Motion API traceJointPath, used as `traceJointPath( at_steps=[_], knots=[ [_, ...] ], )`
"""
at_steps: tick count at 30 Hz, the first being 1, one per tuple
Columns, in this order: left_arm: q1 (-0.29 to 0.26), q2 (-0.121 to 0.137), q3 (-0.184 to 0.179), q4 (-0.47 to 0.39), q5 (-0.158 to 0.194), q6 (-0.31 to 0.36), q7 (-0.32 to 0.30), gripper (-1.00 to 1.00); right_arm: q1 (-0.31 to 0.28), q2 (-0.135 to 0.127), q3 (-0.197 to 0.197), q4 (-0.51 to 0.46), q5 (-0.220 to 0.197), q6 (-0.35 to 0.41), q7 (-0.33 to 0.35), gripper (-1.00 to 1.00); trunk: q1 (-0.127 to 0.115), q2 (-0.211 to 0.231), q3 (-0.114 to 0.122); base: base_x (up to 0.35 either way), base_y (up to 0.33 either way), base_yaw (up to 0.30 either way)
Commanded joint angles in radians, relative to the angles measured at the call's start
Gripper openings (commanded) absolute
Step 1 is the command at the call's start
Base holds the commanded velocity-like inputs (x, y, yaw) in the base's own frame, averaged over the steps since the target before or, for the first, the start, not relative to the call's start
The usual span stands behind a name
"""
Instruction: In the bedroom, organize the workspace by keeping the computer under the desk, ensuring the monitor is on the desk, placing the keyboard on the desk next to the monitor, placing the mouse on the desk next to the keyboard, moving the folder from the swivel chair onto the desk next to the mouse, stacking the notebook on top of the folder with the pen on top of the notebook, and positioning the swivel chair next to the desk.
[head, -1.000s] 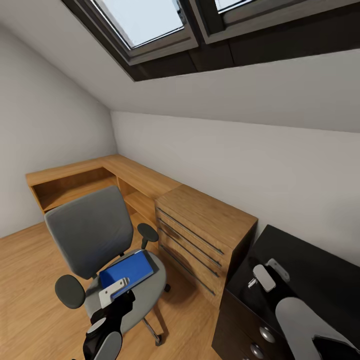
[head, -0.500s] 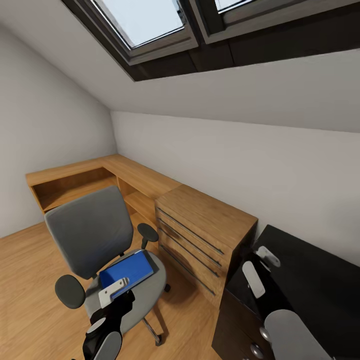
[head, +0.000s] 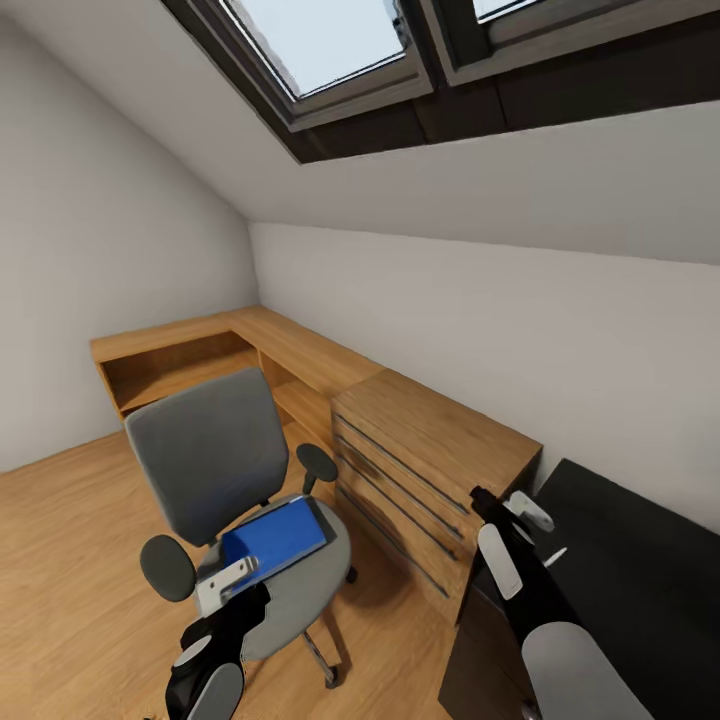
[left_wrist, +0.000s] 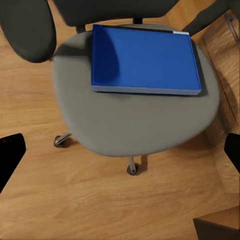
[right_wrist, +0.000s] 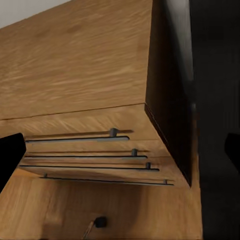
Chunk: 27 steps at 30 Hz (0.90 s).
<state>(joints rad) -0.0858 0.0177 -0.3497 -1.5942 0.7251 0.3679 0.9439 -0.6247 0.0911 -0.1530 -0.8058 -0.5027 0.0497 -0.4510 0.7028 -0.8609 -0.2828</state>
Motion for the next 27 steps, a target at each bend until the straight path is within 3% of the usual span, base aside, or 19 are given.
traceJointPath(
  at_steps=[1,27],
  knots=[
    [-0.001,0.001,-0.002,-0.001,0.005,0.005,0.007,1.00,0.000,0.001,-0.001,-0.002,-0.004,0.005,-0.003,1.00,0.000,-0.001,-0.001,0.000,0.000,0.266],
    [-0.001,0.001,-0.003,0.025,0.004,0.005,0.007,1.00,-0.001,0.001,0.023,0.013,0.004,0.004,-0.001,1.00,0.000,-0.001,-0.001,0.000,0.000,0.273]
  ],
)
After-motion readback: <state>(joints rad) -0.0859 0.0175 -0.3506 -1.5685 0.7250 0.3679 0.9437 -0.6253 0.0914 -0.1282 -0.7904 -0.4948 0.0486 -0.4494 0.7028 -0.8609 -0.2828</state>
